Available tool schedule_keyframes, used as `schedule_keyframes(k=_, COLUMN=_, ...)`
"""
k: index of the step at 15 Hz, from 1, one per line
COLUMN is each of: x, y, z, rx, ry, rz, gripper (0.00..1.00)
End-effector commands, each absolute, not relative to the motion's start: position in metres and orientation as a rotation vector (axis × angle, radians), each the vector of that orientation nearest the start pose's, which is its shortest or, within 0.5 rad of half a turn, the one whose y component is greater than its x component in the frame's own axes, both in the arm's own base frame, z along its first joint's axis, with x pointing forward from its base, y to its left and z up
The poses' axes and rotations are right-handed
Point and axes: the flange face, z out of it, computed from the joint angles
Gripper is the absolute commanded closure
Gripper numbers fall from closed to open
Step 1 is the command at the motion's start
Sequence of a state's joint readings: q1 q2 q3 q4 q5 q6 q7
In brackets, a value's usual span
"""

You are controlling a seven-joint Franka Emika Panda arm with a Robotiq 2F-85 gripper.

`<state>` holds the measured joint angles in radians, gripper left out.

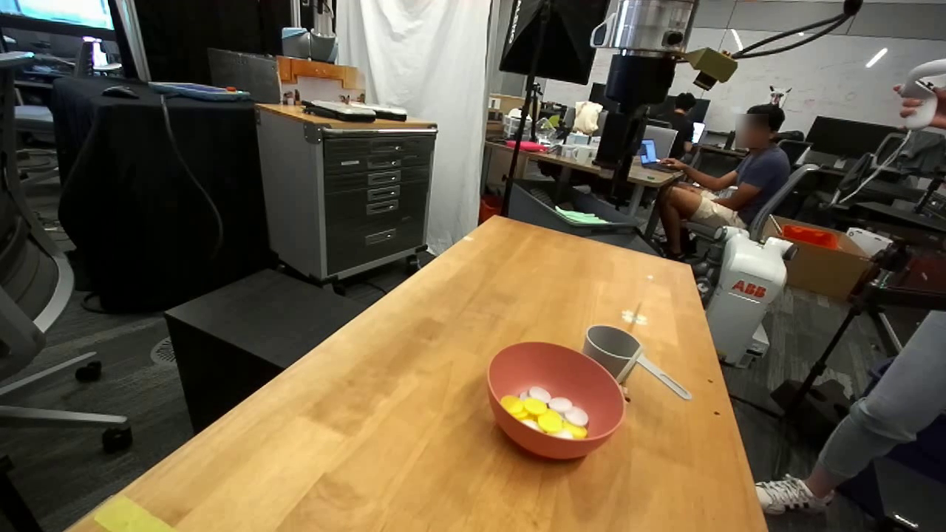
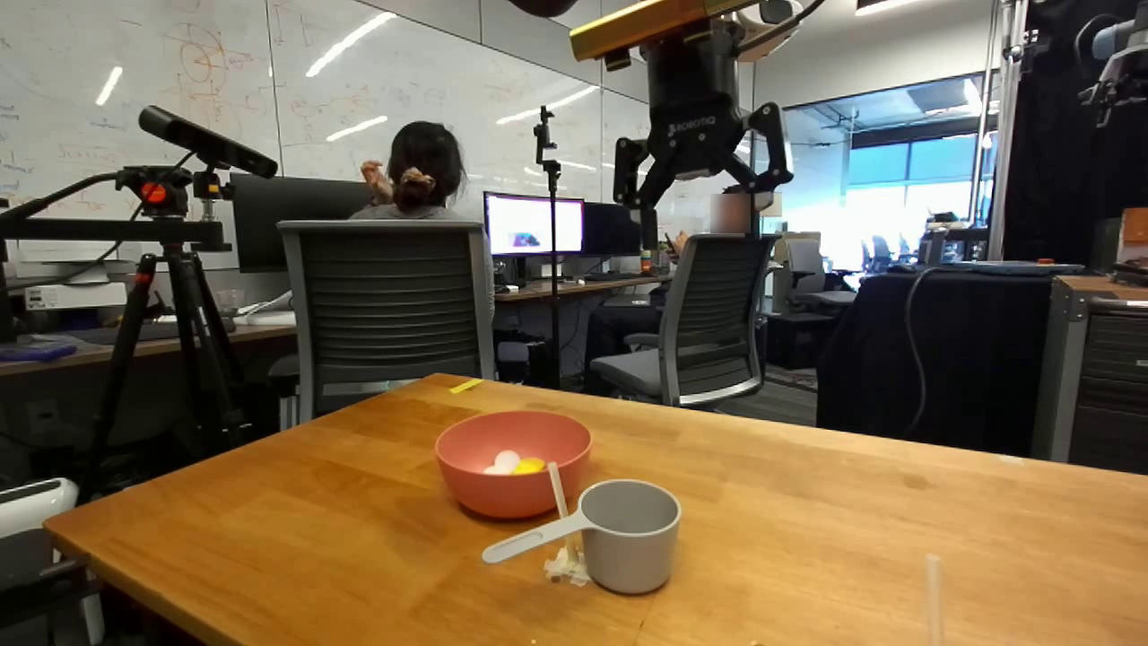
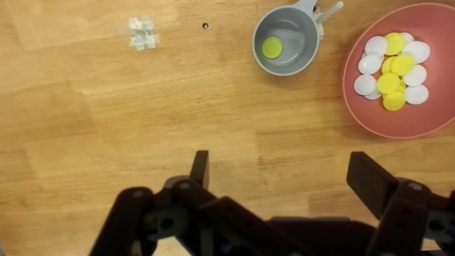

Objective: Pour the contents in the grey measuring cup into the pink bowl

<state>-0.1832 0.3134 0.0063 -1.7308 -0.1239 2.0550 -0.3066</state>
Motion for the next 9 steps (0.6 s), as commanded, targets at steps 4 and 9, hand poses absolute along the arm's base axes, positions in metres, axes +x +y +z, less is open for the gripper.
schedule_keyframes(k=4, x=0.594, y=-0.129, z=0.363, rx=-3.217, ry=-0.067, rz=0.021, gripper=0.00)
schedule_keyframes(k=9, x=0.541, y=-0.112, z=0.314, rx=-3.221, ry=-0.105, rz=0.092, gripper=0.00)
